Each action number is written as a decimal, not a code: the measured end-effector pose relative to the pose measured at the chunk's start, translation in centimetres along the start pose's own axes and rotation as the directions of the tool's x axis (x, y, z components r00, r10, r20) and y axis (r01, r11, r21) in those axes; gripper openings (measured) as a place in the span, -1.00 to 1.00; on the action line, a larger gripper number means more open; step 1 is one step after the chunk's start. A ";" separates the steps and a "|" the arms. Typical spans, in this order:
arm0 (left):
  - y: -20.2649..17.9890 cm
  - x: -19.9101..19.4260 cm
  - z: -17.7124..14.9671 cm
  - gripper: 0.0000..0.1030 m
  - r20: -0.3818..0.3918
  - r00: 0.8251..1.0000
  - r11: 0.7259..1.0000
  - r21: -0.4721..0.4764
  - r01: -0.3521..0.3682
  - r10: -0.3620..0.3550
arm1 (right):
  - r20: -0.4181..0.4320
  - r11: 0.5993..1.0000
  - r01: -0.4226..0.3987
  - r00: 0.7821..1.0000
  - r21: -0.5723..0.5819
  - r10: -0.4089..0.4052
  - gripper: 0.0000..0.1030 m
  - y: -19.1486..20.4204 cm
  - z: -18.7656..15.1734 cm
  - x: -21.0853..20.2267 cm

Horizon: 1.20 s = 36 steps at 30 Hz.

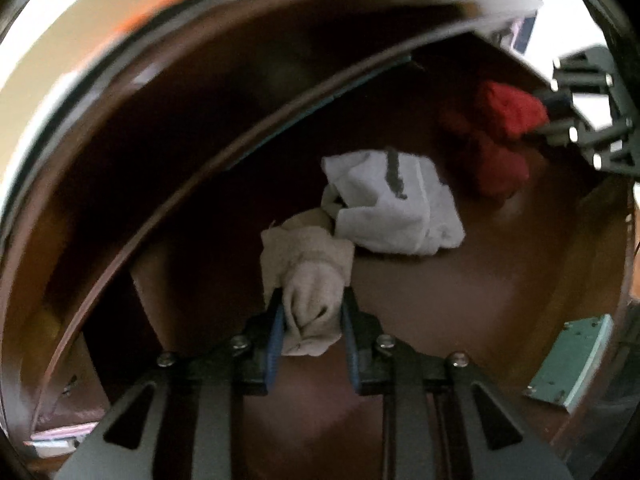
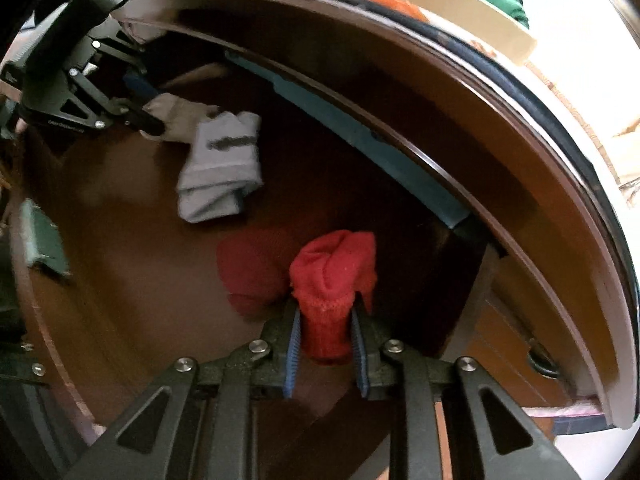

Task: Take underwear out of drawer
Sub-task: 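Lift both held socks up out of the drawer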

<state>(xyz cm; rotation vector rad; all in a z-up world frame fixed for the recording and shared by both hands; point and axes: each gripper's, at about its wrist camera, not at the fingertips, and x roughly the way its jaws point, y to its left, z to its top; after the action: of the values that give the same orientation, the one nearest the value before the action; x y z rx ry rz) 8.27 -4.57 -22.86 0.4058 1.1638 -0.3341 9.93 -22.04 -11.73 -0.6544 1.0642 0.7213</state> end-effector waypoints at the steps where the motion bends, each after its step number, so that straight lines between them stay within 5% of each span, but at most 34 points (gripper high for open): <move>1: -0.2 -0.5 -0.3 -0.53 0.016 1.000 1.000 -0.015 0.001 -0.001 | 0.005 1.000 -0.006 1.000 -0.002 0.006 -0.53 0.2 0.0 -0.2; 17: 3.8 -7.0 -2.9 -0.53 0.204 0.979 0.980 -0.190 0.063 -0.023 | 0.194 0.983 -0.164 0.970 0.080 0.146 -0.53 1.8 0.3 -2.8; 23: 3.9 -8.2 -3.6 -0.53 0.265 0.964 0.977 -0.204 0.069 -0.013 | 0.242 0.991 -0.100 0.967 0.091 0.075 -0.53 2.2 -0.1 -3.6; 36: 3.4 -8.7 -4.0 -0.53 0.327 0.945 0.973 -0.215 0.087 -0.012 | 0.341 0.978 -0.173 0.932 0.118 0.124 -0.53 0.8 1.6 -4.7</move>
<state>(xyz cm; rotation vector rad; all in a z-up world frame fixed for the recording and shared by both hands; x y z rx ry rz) 3.44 0.68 -15.63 0.1134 0.8769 -0.2950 8.71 -21.24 -6.89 -0.3118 0.8492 0.8434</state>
